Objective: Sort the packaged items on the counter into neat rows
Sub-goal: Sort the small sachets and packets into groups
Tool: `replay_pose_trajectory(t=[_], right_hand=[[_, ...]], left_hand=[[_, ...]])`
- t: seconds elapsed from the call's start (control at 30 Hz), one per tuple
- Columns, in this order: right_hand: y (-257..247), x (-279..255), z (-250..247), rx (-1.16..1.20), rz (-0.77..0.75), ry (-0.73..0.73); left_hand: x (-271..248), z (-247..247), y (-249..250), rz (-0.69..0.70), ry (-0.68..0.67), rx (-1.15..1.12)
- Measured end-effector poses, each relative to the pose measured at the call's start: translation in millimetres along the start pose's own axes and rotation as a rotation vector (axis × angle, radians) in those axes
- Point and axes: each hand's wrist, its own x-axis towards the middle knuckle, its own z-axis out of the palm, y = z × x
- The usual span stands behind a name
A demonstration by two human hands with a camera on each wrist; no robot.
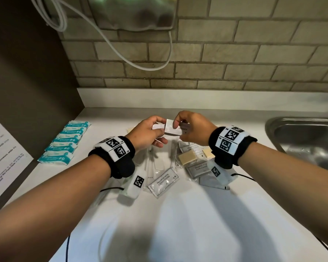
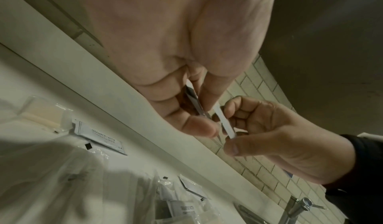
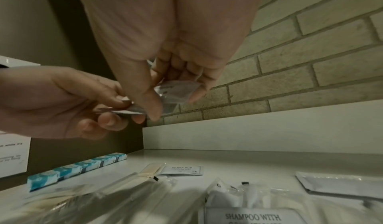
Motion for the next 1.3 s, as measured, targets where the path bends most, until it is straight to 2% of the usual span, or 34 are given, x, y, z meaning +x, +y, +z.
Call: replay_pose_trajectory(t=[0.23,0.5,0.63,0.73,0.83,0.87,0.97,1.03,1.3], right_hand=[[-1.4,-3.8,-1.9,0.125,-0.042,0.053],[3.2,-14.6,-3.6,0.139,-0.015,0.036],[5.7,-25.1,-7.5,0.208,0.02,0.014],[10.2,-38.6,-10.3,0.015,0.025,0.021],[25.3,-56.4,-11.1,-0.078,0.167,0.045],[28.7,-63.6,-10.7,-0.111,0.226,-0.023],[38.4,-82.3,0.2,-0.339,0.353,-0.396],[36.7,-91.1,8.7,-0.439,0.368,-0.532],[37.6,-97.6,12.8,-0.51,0.341,-0.556]], left_hand=[[-0.1,6.5,1.8,-0.033,0.004,-0.011],[-1.1,22.1,10.5,-0.075,-0.013,-0.202],[1.8,36.1,13.9,-0.062,-0.011,-0.127],[6.0,41.4,10.9,-0.019,0.04,-0.058],[8.9,38.0,14.0,0.011,0.105,-0.075],[10.1,35.9,16.3,0.022,0.119,-0.082],[11.1,34.5,26.0,0.043,0.109,-0.105],[10.5,36.3,31.7,0.042,0.089,-0.118],[9.6,40.9,33.6,0.036,0.092,-0.116]])
